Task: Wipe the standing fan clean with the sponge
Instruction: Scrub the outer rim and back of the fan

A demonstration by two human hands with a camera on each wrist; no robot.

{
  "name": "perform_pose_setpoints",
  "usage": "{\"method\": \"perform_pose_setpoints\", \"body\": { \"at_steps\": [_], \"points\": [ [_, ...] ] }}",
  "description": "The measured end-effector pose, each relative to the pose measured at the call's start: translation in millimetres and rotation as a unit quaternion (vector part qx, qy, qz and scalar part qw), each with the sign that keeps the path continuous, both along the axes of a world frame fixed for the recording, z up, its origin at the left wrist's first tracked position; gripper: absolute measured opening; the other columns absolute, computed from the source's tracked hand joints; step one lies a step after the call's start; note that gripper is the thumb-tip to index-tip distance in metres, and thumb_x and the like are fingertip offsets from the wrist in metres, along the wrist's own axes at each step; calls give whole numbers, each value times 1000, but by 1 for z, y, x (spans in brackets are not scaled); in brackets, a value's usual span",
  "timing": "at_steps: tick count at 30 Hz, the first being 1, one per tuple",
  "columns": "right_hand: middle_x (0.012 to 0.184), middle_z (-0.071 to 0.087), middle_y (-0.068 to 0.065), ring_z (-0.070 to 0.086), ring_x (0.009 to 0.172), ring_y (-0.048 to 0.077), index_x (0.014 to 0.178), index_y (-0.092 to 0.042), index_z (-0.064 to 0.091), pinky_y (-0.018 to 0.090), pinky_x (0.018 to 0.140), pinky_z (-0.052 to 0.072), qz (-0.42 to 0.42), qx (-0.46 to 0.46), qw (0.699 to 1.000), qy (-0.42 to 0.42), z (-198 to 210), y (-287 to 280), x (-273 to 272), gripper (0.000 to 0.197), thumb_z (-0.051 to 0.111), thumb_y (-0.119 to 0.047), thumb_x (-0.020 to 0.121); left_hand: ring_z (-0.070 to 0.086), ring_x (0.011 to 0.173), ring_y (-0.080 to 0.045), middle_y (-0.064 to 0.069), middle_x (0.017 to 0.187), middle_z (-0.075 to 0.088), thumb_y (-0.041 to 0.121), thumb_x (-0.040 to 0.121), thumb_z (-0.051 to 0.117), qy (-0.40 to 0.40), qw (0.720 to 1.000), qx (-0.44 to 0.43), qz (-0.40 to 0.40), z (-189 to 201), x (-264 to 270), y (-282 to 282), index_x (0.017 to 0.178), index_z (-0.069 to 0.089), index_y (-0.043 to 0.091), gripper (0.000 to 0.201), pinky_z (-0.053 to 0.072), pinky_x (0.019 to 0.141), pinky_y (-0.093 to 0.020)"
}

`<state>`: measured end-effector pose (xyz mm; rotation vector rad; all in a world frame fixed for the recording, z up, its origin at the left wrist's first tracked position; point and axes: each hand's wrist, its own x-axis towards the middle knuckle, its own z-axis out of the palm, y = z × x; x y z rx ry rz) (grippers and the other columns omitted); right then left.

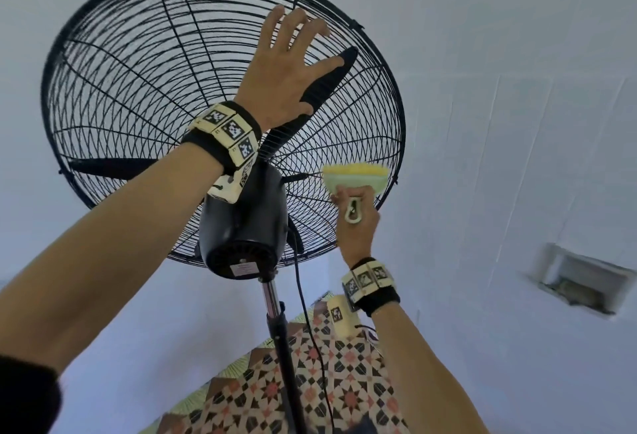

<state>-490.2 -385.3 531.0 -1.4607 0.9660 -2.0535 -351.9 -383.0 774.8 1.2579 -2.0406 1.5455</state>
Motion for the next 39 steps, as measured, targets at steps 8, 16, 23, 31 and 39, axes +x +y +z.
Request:
{"method": "perform_pose_setpoints", "body": {
  "at_steps": [8,16,23,31,39],
  "points": [
    [78,71,5,72,68,27,92,-19,51,45,49,55,133,-24,977,168,-7,0,3,16,61,-26,103,27,147,-44,-14,157,32,51,70,89,-1,1000,0,-1,1,-6,3,150,42,35,94,13,123,-65],
    [75,64,-4,68,61,7,90,-13,50,33,49,57,26,-27,998,49,1,0,-20,19,62,-19,103,27,147,-45,-15,157,32,50,69,91,2,1000,2,10,0,-7,6,150,42,35,96,13,123,-66],
    [72,65,8,66,60,22,93,-8,52,34,45,48,137,-26,974,179,3,10,9,19,61,-21,103,29,147,-44,-14,158,34,51,68,90,-3,1000,-2,4,0,-7,9,149,42,36,96,14,123,-66],
    [73,65,-6,67,60,8,92,-7,53,29,49,55,75,-26,994,77,0,12,11,17,62,-18,103,29,147,-44,-14,158,33,49,70,90,3,1000,-3,10,-1,-9,6,150,42,36,94,12,123,-66],
    [76,66,-4,68,62,8,89,-22,52,34,49,58,52,3,997,50,1,5,1,17,62,-19,102,27,148,-44,-14,159,30,51,72,88,0,1000,-3,17,-1,-6,4,152,39,37,94,12,123,-66]
  ]
}}
